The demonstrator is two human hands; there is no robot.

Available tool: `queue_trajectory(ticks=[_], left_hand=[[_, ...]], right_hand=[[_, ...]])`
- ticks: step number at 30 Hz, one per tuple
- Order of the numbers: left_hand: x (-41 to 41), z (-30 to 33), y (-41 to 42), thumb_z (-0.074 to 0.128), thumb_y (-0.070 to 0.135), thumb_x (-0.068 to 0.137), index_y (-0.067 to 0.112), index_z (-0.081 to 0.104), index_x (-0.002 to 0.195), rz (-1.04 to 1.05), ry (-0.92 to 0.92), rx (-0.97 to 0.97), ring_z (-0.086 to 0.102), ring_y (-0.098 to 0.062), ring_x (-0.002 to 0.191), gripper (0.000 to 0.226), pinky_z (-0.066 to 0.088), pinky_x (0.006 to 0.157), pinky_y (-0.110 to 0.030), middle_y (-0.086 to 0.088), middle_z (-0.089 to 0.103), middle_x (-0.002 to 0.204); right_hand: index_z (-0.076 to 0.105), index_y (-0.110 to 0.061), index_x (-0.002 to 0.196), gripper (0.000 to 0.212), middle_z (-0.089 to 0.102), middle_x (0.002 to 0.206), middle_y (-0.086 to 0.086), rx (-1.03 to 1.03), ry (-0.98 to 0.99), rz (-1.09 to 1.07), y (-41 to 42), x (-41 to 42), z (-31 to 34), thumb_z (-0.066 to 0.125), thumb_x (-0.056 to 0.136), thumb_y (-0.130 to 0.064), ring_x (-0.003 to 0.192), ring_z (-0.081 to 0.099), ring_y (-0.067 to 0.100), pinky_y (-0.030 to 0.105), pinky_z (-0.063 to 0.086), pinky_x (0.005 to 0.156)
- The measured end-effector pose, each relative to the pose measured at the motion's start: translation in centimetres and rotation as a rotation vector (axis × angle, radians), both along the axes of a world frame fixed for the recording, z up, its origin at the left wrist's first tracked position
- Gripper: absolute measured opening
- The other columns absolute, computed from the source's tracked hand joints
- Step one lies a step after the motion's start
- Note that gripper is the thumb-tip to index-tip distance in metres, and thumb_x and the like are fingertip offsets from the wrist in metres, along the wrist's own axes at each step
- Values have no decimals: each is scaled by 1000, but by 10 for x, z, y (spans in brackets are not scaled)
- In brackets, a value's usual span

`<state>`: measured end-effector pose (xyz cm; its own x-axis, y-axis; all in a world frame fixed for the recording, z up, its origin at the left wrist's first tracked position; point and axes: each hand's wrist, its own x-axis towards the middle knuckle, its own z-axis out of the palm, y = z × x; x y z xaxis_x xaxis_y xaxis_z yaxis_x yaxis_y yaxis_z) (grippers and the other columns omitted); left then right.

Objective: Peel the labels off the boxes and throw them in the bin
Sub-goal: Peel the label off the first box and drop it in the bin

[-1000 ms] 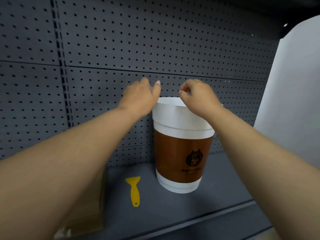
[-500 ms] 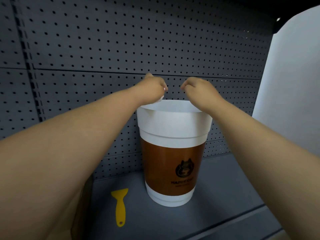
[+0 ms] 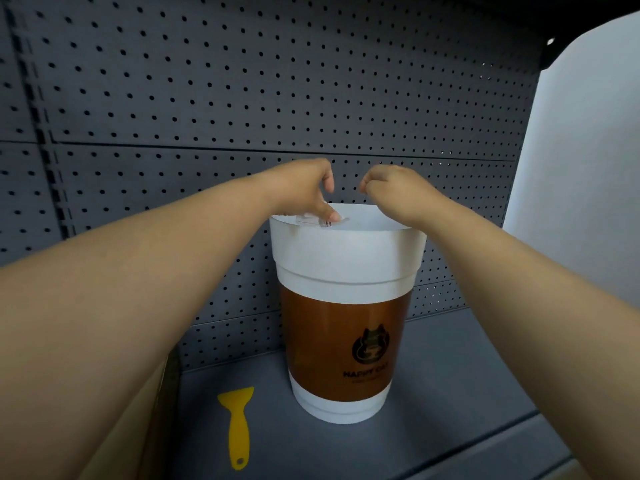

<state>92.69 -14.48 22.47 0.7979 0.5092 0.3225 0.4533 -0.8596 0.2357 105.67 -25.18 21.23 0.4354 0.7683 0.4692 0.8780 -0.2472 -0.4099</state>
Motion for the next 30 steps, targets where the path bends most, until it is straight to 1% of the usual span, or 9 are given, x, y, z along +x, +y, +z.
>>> queue_trajectory(ticks=[4,8,10,13,16,19,24,27,30], left_hand=[[1,-5,0,68,46,77,16,61,79,22,71,79,50,-13,73,30,36,56,-23,6,56,76],[2,-8,-2,46,49,91,13,52,62,61,170,106,32,-15,52,47,25,51,-27,0,35,58],[4,-9,-2,36,48,95,16,36,53,85,199,126,30,-15,51,53,26,55,-28,-1,34,60],[4,-9,-2,31,51,95,19,35,52,118,210,152,34,-13,55,54,29,72,-31,1,36,61],[3,-7,-2,51,50,88,20,50,63,83,169,133,39,-10,57,39,29,56,-25,5,43,62],[3,-6,-3,69,41,79,20,50,69,38,113,143,43,-7,58,30,31,50,-22,8,48,68],[5,-7,-8,58,43,86,19,49,60,45,210,172,41,-11,56,37,30,50,-22,5,45,61],[6,-8,-10,42,51,92,13,55,76,56,282,143,45,-13,65,43,36,61,-24,6,47,68],[4,-7,-10,30,52,95,11,67,99,83,278,96,53,-20,94,55,38,82,-29,-1,59,99]], right_hand=[[58,-9,111,35,60,119,9,-5,-3,-7,1,-3,-1,31,91,-20,111,55,30,39,46,92],[57,-5,110,36,60,118,13,-8,2,-9,2,-7,-1,31,90,-18,111,55,33,43,46,94],[57,-3,111,36,60,119,15,-11,9,-7,2,-9,-2,31,89,-17,113,54,34,46,45,95],[56,-2,110,36,60,118,16,-14,15,-8,1,-12,-2,31,89,-16,113,54,36,46,45,95],[57,-3,111,37,60,119,15,-17,15,-13,-1,-13,-2,31,89,-16,112,55,35,47,46,95],[57,-3,111,37,60,119,14,-15,12,-13,-3,-15,-2,30,89,-16,113,55,34,47,46,97],[57,-2,110,36,60,119,14,-5,16,-21,-5,-15,-2,30,90,-15,111,55,34,45,45,95],[57,-2,110,36,60,119,13,-5,22,-13,-6,-15,-2,30,90,-16,112,55,33,46,46,97],[57,-2,111,36,60,120,14,-9,27,-11,-7,-15,-2,30,90,-15,113,54,34,47,45,98]])
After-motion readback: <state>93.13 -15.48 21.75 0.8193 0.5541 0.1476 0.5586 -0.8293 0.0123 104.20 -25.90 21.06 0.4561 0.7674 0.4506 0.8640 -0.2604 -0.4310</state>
